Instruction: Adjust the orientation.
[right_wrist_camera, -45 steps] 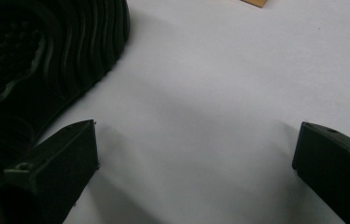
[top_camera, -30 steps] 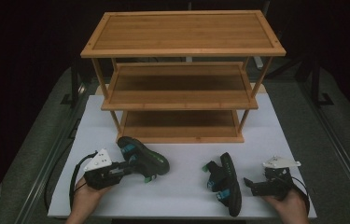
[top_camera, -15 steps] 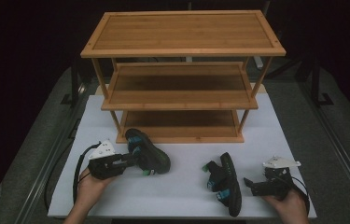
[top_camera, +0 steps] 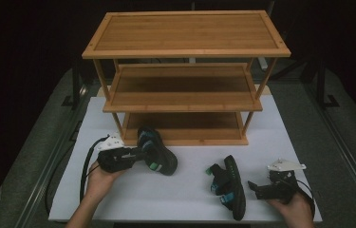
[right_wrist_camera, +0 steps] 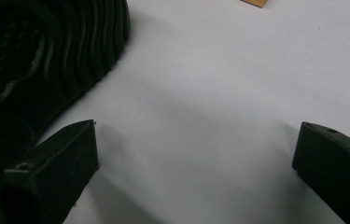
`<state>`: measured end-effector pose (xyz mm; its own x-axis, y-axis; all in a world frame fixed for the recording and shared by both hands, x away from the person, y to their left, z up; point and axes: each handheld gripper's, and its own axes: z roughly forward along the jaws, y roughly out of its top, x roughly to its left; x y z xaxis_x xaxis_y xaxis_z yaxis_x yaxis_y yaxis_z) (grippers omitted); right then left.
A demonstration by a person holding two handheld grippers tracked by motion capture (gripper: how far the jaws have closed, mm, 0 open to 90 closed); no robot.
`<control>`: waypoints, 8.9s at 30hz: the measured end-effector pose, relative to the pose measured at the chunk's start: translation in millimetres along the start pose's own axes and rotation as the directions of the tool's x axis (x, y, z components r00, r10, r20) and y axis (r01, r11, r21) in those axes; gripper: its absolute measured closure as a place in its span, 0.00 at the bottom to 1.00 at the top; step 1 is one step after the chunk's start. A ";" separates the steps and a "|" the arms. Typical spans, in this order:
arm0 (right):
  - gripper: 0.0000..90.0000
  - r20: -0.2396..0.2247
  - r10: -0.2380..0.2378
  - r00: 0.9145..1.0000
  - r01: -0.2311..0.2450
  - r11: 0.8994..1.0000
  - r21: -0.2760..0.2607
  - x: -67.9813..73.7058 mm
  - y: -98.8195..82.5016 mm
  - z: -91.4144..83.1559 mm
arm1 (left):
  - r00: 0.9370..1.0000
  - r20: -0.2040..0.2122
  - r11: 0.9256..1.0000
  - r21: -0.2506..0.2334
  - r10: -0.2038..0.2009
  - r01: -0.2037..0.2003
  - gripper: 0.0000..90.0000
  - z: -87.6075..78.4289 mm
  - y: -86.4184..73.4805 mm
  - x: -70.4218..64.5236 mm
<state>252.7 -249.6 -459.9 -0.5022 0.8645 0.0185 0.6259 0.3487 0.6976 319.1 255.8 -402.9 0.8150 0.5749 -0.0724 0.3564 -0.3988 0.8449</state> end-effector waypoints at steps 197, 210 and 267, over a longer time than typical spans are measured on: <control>0.94 -0.119 0.013 0.993 -0.014 1.000 -0.007 -3.7 16.4 -22.0 | 0.980 -0.199 0.970 0.231 -0.025 0.072 0.00 -51.1 -90.5 -0.6; 1.00 -0.321 -0.113 0.940 0.086 0.992 -0.098 18.2 67.7 -54.0 | 0.980 -0.199 0.971 0.228 -0.025 0.071 0.00 -51.2 -90.8 -0.4; 1.00 -0.326 -0.019 0.945 0.001 0.998 -0.055 -16.2 29.5 -54.0 | 0.980 -0.199 0.971 0.228 -0.029 0.075 0.00 -51.0 -91.0 -0.4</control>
<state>247.0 -272.9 -400.9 -0.6813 0.6924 0.2375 0.5914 0.3295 0.7360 263.1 328.4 -452.7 0.6974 0.7167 0.0098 0.5111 -0.5068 0.6942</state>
